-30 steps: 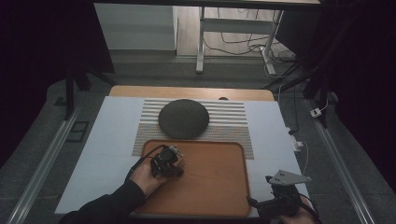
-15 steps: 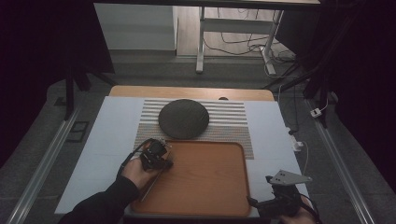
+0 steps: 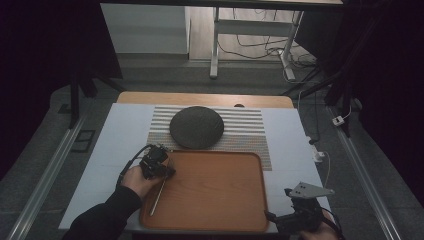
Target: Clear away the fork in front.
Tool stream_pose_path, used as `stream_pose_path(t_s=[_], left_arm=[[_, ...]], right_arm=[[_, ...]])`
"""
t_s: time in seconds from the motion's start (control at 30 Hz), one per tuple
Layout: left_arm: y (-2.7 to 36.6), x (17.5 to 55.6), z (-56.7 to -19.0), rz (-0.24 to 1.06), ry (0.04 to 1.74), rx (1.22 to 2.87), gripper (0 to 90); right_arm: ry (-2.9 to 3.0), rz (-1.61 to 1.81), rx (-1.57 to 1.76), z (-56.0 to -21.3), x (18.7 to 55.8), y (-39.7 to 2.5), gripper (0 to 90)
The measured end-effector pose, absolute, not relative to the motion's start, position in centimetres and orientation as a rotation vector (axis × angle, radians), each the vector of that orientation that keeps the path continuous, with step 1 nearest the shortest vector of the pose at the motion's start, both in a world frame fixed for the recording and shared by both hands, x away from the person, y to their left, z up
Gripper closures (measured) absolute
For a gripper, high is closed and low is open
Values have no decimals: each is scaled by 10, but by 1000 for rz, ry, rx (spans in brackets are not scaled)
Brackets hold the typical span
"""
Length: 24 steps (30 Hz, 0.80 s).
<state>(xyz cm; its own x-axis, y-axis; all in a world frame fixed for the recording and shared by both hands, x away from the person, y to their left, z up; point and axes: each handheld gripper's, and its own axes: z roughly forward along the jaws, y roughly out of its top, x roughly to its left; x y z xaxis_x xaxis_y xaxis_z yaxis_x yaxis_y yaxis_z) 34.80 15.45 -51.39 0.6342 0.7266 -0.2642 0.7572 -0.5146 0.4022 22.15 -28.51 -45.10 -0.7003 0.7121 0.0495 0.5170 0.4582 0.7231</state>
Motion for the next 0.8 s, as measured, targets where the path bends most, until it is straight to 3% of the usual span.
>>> stream_pose_path(t_s=[0.23,0.4,0.8], left_arm=[[163,349,-513,-67,1204,2365,882],[170,343,-503,-77,1189,2315,814],[209,283,-469,19,1001,2099,335]], right_arm=[[2451,1078,1058,-451,222,-285,5],[2447,1080,1059,-451,221,-285,6],[2440,1077,1060,-450,220,-285,5]])
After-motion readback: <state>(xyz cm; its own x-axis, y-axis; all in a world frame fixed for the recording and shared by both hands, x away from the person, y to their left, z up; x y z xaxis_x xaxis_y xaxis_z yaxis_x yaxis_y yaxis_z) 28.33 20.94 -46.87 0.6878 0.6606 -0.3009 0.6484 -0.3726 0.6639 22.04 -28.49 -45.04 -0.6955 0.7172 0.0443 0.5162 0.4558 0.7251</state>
